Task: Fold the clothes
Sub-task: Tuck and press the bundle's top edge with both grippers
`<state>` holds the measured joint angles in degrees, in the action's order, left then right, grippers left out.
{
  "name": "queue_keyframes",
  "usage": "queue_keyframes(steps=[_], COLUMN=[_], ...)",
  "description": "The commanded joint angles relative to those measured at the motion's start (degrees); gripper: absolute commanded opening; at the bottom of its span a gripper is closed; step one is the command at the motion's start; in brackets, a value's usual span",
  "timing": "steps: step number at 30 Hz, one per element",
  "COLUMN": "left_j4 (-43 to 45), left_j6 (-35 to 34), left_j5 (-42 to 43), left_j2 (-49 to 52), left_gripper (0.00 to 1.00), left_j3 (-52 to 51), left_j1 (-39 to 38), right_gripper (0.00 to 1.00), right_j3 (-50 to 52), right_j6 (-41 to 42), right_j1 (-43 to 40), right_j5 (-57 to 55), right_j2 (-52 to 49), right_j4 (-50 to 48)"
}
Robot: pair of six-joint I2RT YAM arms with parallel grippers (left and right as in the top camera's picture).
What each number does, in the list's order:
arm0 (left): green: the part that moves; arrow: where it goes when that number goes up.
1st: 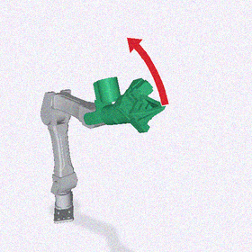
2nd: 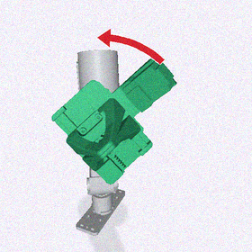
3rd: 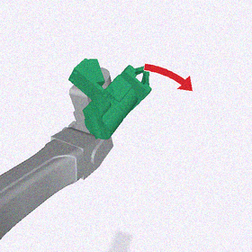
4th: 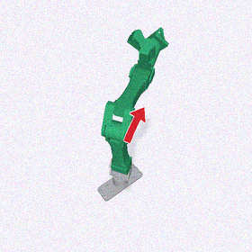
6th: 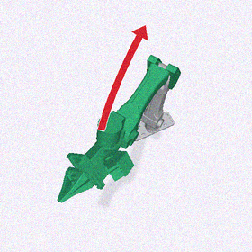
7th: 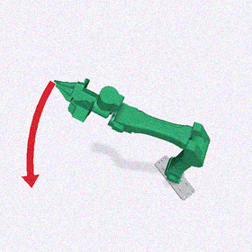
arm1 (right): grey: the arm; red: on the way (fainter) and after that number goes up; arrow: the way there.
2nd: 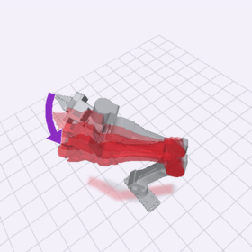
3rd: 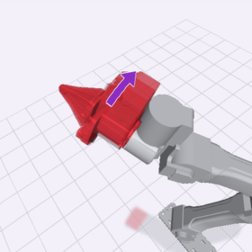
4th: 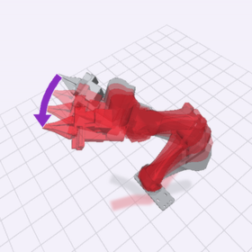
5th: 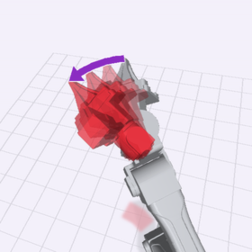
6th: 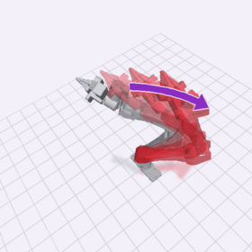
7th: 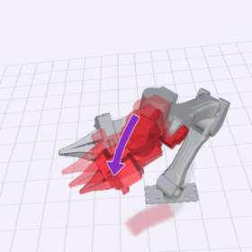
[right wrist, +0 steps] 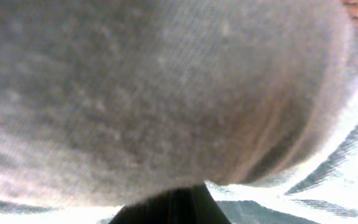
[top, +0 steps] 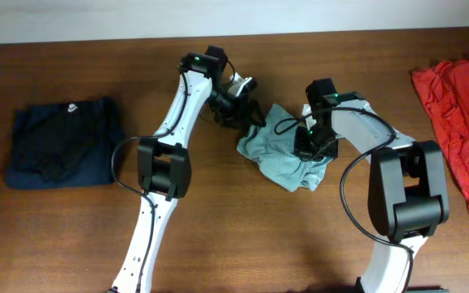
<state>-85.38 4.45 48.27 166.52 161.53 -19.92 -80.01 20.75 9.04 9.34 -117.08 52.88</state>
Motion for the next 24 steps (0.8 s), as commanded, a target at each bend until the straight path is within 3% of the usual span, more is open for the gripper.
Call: queue_keyframes(steps=[1, 10, 12, 17, 21, 24], left_j4=[1.42, 1.38, 1.14, -0.17, -2.56, -8.09], left_j6=[2.97, 3.39, 3.39, 3.39, 4.33, 4.42], left_j5=[-3.39, -6.12, -6.12, -6.12, -6.21, -13.29], left_j2=[1.40, 1.44, 1.44, 1.44, 1.27, -0.33], left_gripper=[0.74, 0.73, 0.57, 0.03, 0.00, 0.01], left_j3=[-0.20, -0.20, -0.20, -0.20, -0.15, 0.66], left_j1=[-2.91, -7.82, -8.33, -8.41, -8.11, -6.45], right_gripper=[0.04, 0.04, 0.04, 0.04, 0.04, 0.04], right_j3=[0.33, 0.33, 0.33, 0.33, 0.31, 0.15], right_j6=[-0.37, -0.37, -0.37, -0.37, -1.05, -3.45], right_j1=[0.33, 0.33, 0.33, 0.33, 0.20, -0.94], right_j5=[-0.98, -0.96, -0.96, -0.83, -0.76, -0.59], right_j2=[-2.23, -2.23, -2.23, -2.23, -2.03, 2.14], right_j4=[0.92, 1.16, 1.29, 1.75, 3.43, 5.86])
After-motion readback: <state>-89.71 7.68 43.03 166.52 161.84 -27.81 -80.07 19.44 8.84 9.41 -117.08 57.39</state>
